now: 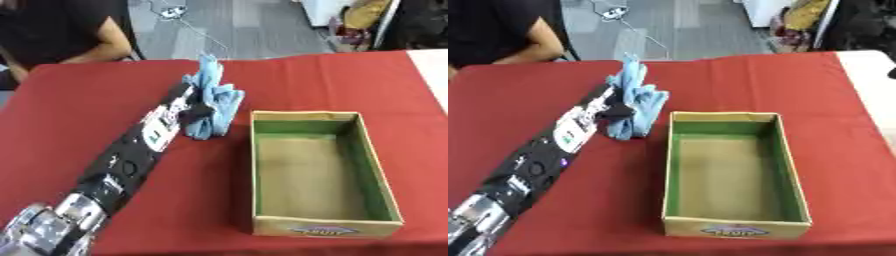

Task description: Pick up objects on the table and place them in the box.

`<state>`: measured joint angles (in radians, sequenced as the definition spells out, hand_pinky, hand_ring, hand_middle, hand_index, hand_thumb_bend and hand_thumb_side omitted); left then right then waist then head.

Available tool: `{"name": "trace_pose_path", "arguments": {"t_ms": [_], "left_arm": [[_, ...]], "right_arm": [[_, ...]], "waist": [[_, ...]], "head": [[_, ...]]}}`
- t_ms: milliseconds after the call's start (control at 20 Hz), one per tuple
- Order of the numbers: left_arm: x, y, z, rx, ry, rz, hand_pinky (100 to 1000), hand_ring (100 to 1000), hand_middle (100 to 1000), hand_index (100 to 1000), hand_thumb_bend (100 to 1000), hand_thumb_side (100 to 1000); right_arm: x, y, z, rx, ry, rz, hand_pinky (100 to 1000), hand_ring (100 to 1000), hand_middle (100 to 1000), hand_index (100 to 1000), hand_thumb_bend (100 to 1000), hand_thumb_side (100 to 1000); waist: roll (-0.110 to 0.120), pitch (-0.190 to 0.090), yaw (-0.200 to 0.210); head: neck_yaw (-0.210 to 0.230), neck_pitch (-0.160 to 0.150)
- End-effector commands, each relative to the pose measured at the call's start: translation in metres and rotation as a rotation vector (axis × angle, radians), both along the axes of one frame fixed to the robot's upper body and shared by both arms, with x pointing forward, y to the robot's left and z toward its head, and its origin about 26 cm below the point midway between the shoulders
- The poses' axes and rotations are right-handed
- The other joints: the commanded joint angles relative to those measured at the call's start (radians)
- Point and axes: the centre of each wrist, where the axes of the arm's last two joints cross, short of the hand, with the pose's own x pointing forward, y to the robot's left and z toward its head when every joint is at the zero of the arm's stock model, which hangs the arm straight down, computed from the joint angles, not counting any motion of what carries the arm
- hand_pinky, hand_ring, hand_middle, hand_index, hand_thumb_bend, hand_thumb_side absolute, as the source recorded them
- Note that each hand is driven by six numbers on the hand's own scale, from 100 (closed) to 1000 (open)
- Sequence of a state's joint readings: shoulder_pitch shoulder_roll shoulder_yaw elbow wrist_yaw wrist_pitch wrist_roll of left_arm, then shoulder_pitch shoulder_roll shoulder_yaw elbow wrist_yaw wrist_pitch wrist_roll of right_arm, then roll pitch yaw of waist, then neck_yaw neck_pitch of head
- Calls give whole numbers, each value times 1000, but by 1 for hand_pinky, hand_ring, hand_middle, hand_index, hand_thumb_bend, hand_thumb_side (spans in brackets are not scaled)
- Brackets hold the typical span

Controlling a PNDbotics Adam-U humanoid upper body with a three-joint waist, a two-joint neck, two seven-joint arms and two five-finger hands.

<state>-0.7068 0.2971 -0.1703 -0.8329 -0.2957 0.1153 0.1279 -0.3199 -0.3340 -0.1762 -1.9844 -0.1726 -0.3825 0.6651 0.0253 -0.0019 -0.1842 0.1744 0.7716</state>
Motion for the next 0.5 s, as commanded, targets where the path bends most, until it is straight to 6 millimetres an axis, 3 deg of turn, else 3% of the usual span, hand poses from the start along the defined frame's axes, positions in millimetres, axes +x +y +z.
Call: {"name": "trace_pose_path", "arguments": {"t_ms": [50, 300, 500], "left_arm": [[3, 6, 36, -153, -148, 44, 100, 100, 100, 111, 100, 448], [0, 5, 75, -467, -346, 72, 100, 100, 100, 113, 100, 489], [-4, 2, 104, -565, -460, 43, 100, 100, 100, 115, 100, 515]], "right_arm": [[-2, -1, 10, -5, -35, -5, 604, 773, 800, 983, 100, 751], [-2, -1, 9, -6, -33, -8, 604, 773, 800, 983, 100, 751], [-2, -2, 9, -6, -33, -11, 604, 773, 800, 983, 100, 751]], "waist": [[-3, -8, 1], [-5, -8, 5], [-5, -9, 6]], "head": [[-13, -2], [-22, -2], [-25, -2]]}}
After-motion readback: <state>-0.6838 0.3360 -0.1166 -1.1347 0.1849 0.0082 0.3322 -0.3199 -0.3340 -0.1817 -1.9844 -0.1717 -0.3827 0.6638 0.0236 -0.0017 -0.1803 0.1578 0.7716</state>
